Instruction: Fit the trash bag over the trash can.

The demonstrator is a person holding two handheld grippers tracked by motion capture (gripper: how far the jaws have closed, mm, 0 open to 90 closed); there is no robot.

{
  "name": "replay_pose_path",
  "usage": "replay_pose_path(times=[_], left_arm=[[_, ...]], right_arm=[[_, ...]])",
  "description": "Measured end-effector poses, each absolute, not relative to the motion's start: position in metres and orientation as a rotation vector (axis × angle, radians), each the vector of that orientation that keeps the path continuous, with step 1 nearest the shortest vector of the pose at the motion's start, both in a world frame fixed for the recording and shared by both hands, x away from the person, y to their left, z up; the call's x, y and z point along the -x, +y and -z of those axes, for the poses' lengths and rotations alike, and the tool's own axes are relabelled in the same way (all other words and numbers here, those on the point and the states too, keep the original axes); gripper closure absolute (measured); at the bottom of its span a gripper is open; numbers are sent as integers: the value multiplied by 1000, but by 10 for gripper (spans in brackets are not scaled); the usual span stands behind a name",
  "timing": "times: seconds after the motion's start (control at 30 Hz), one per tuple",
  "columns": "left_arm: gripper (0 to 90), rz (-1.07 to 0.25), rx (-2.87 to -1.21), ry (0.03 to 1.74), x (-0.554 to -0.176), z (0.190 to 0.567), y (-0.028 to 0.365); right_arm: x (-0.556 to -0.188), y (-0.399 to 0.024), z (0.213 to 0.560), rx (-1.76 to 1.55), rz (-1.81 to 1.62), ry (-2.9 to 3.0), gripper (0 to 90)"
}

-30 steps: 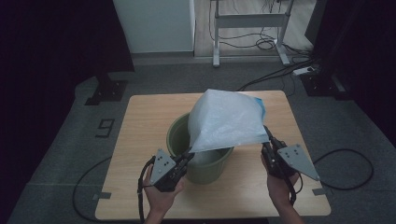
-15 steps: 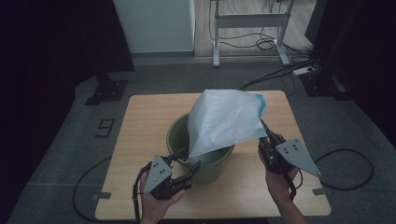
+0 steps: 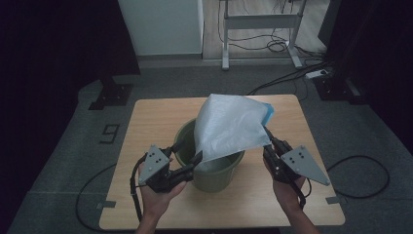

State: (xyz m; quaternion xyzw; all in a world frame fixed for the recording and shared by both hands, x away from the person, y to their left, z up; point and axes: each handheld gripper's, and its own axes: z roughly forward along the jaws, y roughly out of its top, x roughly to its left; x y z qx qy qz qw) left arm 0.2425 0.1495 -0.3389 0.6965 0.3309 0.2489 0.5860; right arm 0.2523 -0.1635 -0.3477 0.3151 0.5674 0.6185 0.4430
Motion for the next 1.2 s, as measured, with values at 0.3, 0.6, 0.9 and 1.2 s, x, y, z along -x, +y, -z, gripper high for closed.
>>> replay_pose_path(times=[0.3, 0.6, 0.9, 1.2], left_arm=[[327, -535, -1642, 822, -258, 340, 149], [359, -487, -1659, 867, -265, 357, 150], [853, -464, -1614, 821, -262, 359, 159], [900, -451, -1507, 847, -260, 362, 172]], right_arm=[[-248, -153, 350, -744, -1558, 1445, 879], [-245, -134, 361, -705, -1561, 1510, 878], [-244, -130, 363, -693, -1559, 1526, 866], [-247, -136, 384, -835, -1514, 1592, 547]])
